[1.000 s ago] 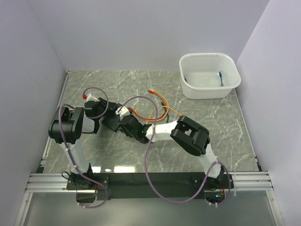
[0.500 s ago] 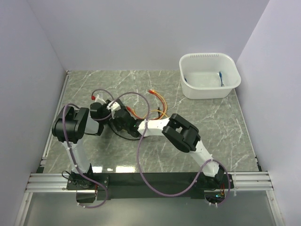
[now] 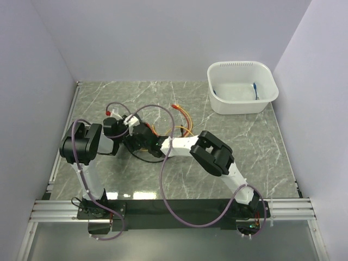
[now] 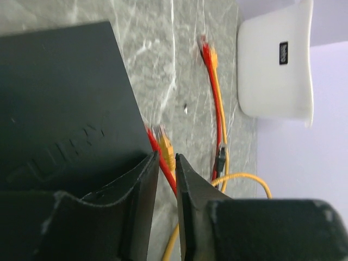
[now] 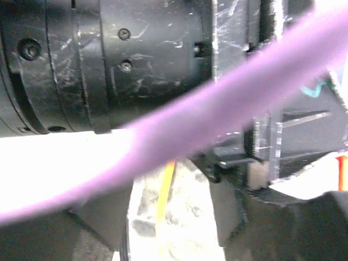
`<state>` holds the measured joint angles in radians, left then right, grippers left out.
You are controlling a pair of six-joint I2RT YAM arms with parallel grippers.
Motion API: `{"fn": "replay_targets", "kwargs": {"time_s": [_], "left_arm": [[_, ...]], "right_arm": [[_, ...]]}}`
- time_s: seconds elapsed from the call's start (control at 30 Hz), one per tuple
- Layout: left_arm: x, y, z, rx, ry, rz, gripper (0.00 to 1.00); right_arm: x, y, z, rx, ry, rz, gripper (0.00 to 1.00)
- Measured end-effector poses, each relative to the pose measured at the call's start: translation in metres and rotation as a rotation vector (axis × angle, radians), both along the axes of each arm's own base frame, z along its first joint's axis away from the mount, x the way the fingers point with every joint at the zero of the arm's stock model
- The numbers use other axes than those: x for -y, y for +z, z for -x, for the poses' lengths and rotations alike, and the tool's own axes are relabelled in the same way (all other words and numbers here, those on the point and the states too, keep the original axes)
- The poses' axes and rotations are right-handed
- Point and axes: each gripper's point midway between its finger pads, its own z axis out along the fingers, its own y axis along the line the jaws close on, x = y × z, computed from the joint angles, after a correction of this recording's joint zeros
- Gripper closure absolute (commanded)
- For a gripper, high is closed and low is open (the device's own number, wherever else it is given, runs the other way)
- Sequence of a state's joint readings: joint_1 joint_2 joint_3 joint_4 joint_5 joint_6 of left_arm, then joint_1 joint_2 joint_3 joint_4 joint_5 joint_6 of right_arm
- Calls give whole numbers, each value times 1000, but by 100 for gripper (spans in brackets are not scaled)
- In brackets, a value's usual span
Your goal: Insert the plug into the switch port
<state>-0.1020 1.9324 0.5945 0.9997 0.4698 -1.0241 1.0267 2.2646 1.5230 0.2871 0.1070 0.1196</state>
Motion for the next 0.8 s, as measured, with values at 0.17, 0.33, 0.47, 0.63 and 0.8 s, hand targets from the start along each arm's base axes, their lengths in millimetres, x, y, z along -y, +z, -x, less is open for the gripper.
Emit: {"fn": "replay_targets", "kwargs": {"time_s": [0.17,0.33,0.47,0.63,0.8], "left_arm": [[9,-4,15,-83,-42,-14,71],[11,-18,25,-201,-65,-39,71],[1,-10,13,-239,-39,-67,71],[-23,18,-22,-207,22,-81,71],[-64,58,-66,-129,114,-104,71]], "right_arm": [[18,6,7,2,-14,-6,32],[37,23,18,6,-26,-29,32],[51,62,21,31,-65,-88,32],[59,106,13,44,-117,-186,32],[80,100,3,1,-177,-194,32]]}}
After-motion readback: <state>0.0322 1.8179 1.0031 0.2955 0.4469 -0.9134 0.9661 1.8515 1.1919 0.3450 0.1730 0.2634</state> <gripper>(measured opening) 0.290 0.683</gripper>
